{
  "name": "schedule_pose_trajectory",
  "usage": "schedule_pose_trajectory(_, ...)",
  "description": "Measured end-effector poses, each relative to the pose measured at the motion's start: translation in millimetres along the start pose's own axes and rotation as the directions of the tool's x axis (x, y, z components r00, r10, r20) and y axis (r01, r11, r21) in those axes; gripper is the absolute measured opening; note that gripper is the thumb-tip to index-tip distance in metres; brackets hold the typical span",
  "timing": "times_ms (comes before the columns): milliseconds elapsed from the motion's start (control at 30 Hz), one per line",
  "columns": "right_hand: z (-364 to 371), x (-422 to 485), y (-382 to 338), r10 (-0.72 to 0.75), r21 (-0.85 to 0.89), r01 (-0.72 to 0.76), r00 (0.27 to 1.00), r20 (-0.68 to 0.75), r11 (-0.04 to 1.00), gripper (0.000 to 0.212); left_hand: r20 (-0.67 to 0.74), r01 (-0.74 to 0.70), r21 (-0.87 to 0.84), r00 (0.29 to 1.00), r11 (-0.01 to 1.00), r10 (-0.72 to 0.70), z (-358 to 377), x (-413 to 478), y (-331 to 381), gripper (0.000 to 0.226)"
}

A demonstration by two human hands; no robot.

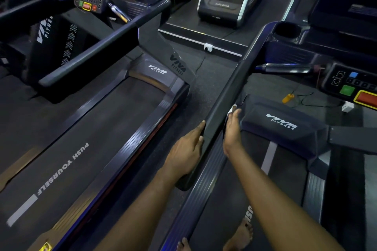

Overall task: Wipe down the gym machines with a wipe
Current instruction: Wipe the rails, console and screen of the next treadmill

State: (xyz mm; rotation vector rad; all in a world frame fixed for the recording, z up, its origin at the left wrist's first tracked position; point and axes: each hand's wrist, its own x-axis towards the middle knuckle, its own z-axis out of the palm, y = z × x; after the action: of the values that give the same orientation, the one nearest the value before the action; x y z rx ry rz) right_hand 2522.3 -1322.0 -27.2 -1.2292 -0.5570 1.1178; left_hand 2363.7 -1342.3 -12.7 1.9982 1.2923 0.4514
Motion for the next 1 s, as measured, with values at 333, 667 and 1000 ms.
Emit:
schedule_pose_trajectory(333, 4, -52, 37, 0.147, -0.087, -0.143, 0.989, 0.036, 0.986, 0.062, -0.059, 0.068, -0.098, 0.996, 0.993, -0.074, 2, -2, -2, 0.045)
schedule_pose_trajectory(667, 17, -101, 47, 0.024, -0.116, -0.015, 0.996, 0.081, 0.993, 0.064, -0.153, 0.027, -0.047, 0.988, 0.999, -0.034, 0, -22, -5, 0.041)
schedule_pose_trajectory(1000, 34, -106, 40, -0.007, -0.098, 0.008, 1.000, 0.014, 0.995, 0.080, 0.004, 0.043, -0.139, 0.999, 0.989, -0.043, -12, -62, -18, 0.048)
